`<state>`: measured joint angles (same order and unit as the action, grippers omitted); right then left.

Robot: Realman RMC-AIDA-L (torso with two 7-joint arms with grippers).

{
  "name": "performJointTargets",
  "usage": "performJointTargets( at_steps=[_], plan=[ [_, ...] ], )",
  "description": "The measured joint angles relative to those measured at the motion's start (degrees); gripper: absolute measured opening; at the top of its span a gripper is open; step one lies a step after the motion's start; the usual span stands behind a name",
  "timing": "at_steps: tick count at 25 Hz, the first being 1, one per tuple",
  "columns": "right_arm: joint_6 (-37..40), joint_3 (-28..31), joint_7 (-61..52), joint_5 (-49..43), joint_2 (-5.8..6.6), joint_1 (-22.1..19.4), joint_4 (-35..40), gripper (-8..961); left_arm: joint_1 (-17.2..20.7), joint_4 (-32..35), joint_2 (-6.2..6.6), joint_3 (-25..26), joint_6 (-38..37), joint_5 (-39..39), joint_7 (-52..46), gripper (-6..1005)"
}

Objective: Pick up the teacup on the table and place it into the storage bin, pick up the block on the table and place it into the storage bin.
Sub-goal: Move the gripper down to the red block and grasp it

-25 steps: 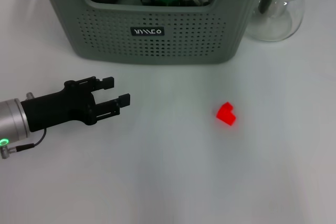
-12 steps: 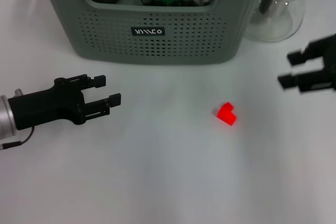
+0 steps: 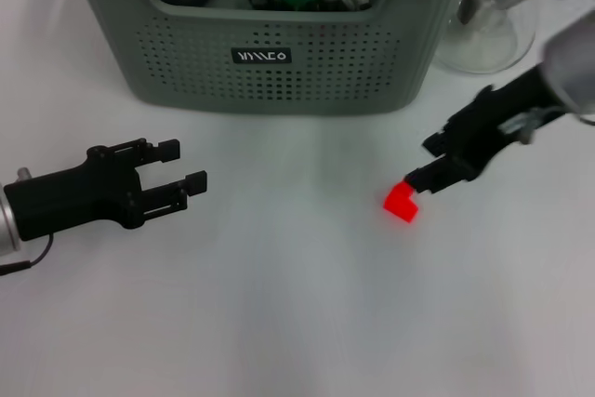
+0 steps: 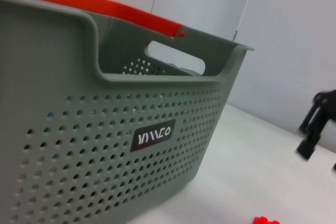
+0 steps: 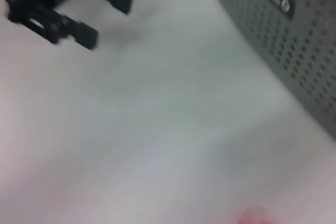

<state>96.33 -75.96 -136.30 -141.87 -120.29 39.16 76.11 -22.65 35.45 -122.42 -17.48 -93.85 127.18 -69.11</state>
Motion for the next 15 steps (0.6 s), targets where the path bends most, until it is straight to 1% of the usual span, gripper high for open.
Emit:
performJointTargets(
  at_steps=[4, 7, 11, 15],
  plan=[
    [-6.8, -7.0, -0.6, -1.3, -0.03, 3.9, -9.1, 574, 0.3, -0.1, -0.13, 0.0, 0.3, 0.0, 0.0, 664],
    [-10.7, -10.3, -1.0, -1.5, -0.16, 5.4, -13.8, 574, 0.6, -0.1, -0.3, 0.0, 0.6, -0.1, 0.1, 664],
    [-15.0, -12.1, -3.1, -1.2, -0.35, 6.3, -18.1, 573, 0.7, -0.2, -0.36, 0.0, 0.9, -0.1, 0.2, 664],
    [-16.0, -12.3, -3.6, -1.2, -0.44, 6.1, -19.4, 565, 0.7, -0.2, -0.44, 0.0, 1.4, -0.1, 0.2, 664]
  ],
)
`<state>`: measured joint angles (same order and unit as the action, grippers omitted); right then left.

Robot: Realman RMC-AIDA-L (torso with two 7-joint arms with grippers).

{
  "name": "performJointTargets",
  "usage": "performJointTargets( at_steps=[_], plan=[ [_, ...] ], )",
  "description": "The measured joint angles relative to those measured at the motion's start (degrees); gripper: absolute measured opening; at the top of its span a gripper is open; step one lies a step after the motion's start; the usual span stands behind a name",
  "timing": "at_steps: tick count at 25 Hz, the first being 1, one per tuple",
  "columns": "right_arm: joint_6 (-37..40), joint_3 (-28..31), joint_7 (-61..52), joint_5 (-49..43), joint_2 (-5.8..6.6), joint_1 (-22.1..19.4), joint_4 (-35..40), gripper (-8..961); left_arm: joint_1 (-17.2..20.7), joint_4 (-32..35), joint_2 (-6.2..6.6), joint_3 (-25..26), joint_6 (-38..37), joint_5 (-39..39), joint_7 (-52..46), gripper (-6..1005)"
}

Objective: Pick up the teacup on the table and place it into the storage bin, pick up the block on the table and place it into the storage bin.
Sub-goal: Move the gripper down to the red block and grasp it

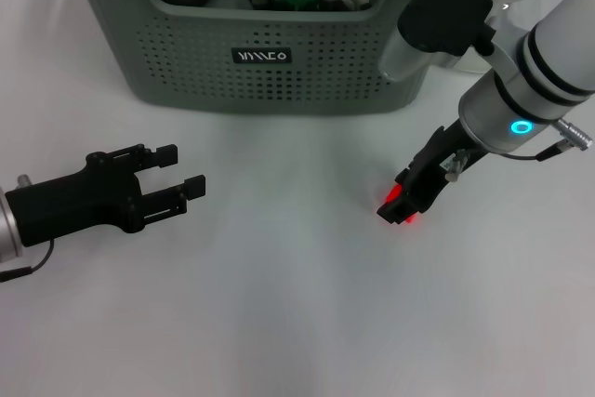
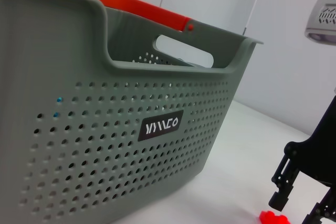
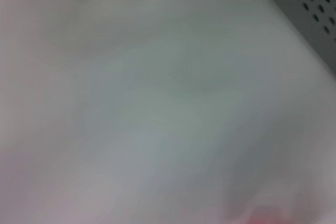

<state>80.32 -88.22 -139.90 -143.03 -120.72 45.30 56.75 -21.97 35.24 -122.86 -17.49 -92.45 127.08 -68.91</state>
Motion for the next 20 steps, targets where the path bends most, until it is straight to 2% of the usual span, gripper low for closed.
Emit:
performJointTargets(
  at_steps=[10, 20],
  plan=[
    [-0.7, -0.1, 0.1, 2.0, 0.07, 0.2, -3.4, 547, 0.0, -0.6, -0.05, 0.0, 0.9, 0.0, 0.0, 664],
    [-2.4, -0.9, -0.3, 2.0, 0.08, 0.0, -3.7, 528, -0.2, -0.6, -0.06, 0.0, 0.9, 0.0, 0.0, 663]
  ],
)
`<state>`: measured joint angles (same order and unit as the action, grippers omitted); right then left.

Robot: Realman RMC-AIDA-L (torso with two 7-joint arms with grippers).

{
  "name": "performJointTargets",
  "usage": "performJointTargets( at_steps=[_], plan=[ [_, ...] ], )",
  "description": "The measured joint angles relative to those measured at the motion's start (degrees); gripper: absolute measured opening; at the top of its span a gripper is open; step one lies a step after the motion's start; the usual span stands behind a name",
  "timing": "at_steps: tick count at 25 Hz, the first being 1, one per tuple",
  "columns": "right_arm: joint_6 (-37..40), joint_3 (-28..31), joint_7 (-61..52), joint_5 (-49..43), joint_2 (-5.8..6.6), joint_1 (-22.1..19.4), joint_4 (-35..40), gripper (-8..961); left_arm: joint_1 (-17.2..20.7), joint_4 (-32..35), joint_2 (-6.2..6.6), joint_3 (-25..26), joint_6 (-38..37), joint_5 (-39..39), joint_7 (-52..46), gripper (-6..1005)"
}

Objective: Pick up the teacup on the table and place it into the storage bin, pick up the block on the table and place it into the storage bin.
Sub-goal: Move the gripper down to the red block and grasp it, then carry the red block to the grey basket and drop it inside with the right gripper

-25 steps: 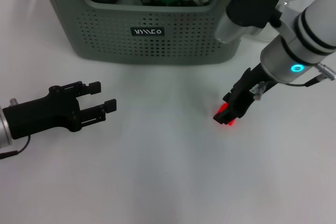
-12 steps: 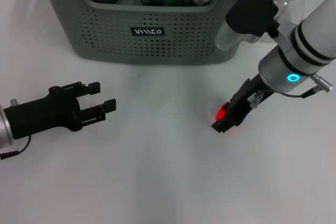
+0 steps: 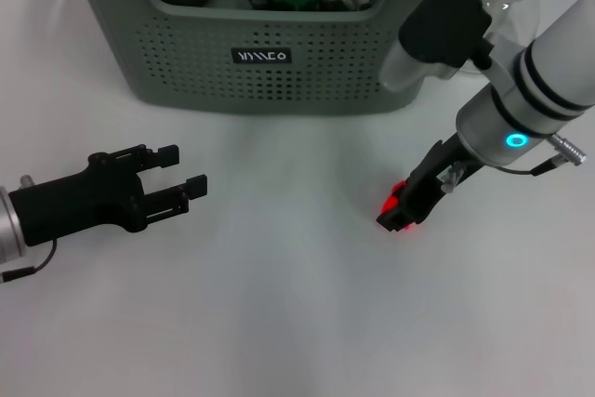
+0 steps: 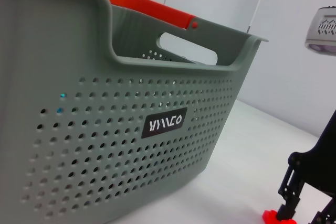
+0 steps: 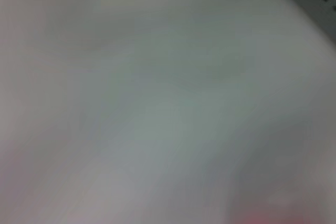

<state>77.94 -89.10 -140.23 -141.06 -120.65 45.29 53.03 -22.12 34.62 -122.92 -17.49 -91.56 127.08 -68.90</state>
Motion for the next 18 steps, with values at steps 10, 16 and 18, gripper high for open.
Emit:
performJointTargets(
  at_steps=[10, 16, 18],
  plan=[
    [-1.4, -2.0, -1.6, 0.1, 0.09, -0.1, -0.9, 272, 0.0, 0.0, -0.04, 0.0, 0.0, 0.0, 0.0, 663],
    [3.7, 3.1, -1.3, 0.6, 0.42, -3.0, 8.4, 215, 0.2, 0.0, -0.04, 0.3, 0.0, 0.0, 0.0, 663],
    [8.1, 7.4, -0.3, 2.9, 0.45, -5.2, 16.0, 206, 0.2, 0.0, -0.04, 0.5, 0.0, 0.0, 0.0, 663]
  ],
)
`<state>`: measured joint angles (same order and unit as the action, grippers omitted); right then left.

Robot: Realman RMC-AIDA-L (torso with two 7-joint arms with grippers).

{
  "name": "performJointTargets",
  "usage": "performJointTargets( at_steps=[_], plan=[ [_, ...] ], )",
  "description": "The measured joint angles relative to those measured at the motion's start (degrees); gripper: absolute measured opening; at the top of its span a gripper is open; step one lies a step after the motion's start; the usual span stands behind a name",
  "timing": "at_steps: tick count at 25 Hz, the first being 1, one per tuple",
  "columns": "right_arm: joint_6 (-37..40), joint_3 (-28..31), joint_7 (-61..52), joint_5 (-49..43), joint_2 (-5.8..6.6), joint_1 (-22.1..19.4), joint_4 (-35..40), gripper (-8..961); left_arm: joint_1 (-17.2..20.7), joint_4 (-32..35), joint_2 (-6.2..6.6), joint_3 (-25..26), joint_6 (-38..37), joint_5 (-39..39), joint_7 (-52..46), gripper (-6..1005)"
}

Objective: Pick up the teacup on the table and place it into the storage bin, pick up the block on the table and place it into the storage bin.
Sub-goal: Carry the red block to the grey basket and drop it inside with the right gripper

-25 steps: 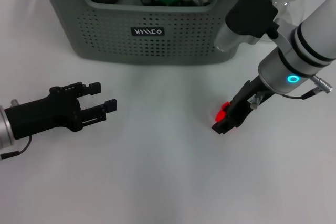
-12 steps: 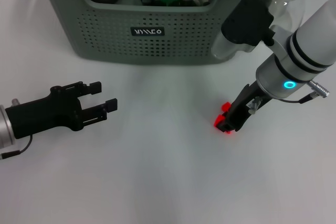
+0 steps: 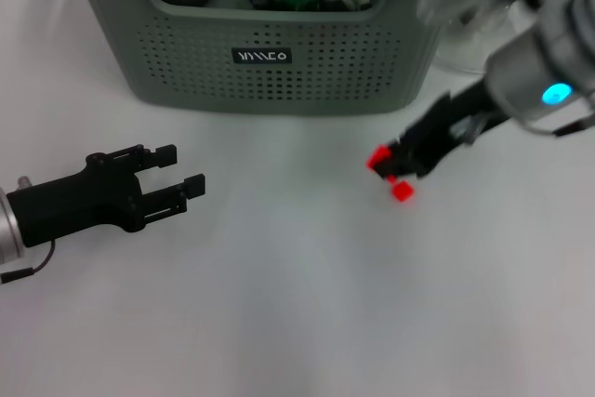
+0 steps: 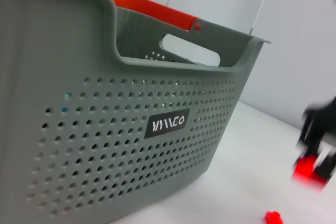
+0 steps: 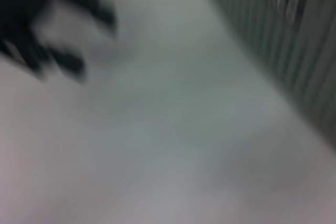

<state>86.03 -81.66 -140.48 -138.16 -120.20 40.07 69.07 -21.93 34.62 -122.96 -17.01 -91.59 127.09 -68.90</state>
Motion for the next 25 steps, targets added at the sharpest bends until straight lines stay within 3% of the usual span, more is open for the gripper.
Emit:
performJointTargets(
  at_steps=[3, 6, 8, 11, 16, 21, 25],
  plan=[
    [5.8, 8.6, 2.3, 7.0, 0.14, -2.5, 12.5, 205, 0.0, 0.0, 0.0, 0.1, 0.0, 0.0, 0.0, 663],
    [6.6, 17.3, 3.9, 15.4, 0.14, -3.6, 22.1, 206, -0.1, 0.0, 0.0, 0.1, 0.0, 0.0, 0.0, 663],
    [4.6, 20.0, 4.4, 18.0, 0.14, -2.8, 23.8, 206, -0.2, 0.0, 0.01, 0.1, 0.0, 0.0, 0.0, 663],
    [-2.3, 19.6, 3.9, 15.1, 0.04, 0.6, 22.3, 205, -0.4, 0.0, 0.0, 0.1, 0.0, 0.0, 0.0, 663],
    [-15.9, 14.9, 0.0, 3.1, -0.06, 10.2, 9.3, 205, -0.7, -0.1, 0.0, 0.1, 0.0, -0.1, -0.3, 662],
    [-31.9, 12.9, -2.8, -7.0, 0.09, 22.9, -14.8, 205, -1.1, -0.6, 0.01, 0.2, 0.0, -0.2, -0.4, 662],
    [-42.1, 13.2, -3.0, -11.0, 0.12, 30.1, -30.2, 205, -1.4, -0.8, 0.01, 0.1, 0.1, -0.2, -0.4, 662]
  ],
)
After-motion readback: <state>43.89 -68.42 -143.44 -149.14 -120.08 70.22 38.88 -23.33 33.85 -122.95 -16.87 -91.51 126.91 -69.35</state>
